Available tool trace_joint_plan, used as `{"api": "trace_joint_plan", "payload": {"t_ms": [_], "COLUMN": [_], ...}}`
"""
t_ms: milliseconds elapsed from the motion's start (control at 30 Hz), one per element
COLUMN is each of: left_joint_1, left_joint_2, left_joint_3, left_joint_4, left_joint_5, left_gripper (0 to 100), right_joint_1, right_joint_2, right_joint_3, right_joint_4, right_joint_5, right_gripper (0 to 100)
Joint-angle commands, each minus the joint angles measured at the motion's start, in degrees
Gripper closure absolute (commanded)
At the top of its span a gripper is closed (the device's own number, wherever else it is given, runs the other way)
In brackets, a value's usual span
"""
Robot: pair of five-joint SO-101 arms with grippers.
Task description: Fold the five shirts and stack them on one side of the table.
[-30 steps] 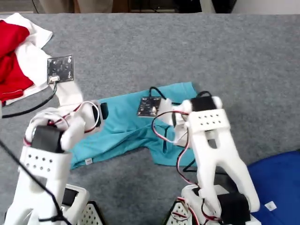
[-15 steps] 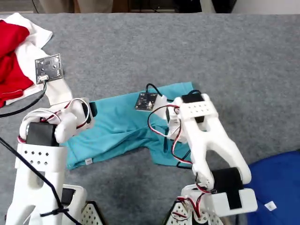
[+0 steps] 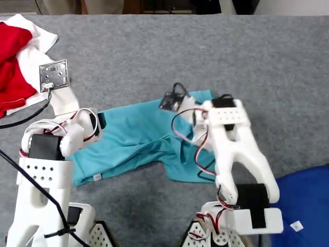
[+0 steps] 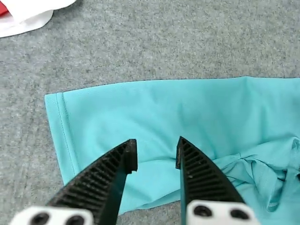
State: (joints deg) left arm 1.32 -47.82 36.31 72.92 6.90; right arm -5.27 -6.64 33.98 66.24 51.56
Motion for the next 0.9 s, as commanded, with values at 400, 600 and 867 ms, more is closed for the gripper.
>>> {"api": "trace_joint_plan", "payload": {"t_ms": [400,600,867], "left_joint_1": [-0.2,-0.2,-0.6], "left_joint_2": [0.1,0.3,0.2], "left_joint_3": [-0.2,-0.2,3.3], "left_joint_4": [1.3,1.3,1.3], "left_joint_5": [-0.4,-0.4,-0.4], "left_gripper": [85,85,85], "right_joint_1": [5.2,0.0,-7.1], "right_joint_2": [0.3,-0.1,0.2], "right_joint_3": [-10.9,-8.4,-11.1], "right_joint_4": [6.3,10.0,11.4], "right_joint_5": [-0.2,-4.2,-35.1], "right_gripper": [92.2,84.5,80.4]}}
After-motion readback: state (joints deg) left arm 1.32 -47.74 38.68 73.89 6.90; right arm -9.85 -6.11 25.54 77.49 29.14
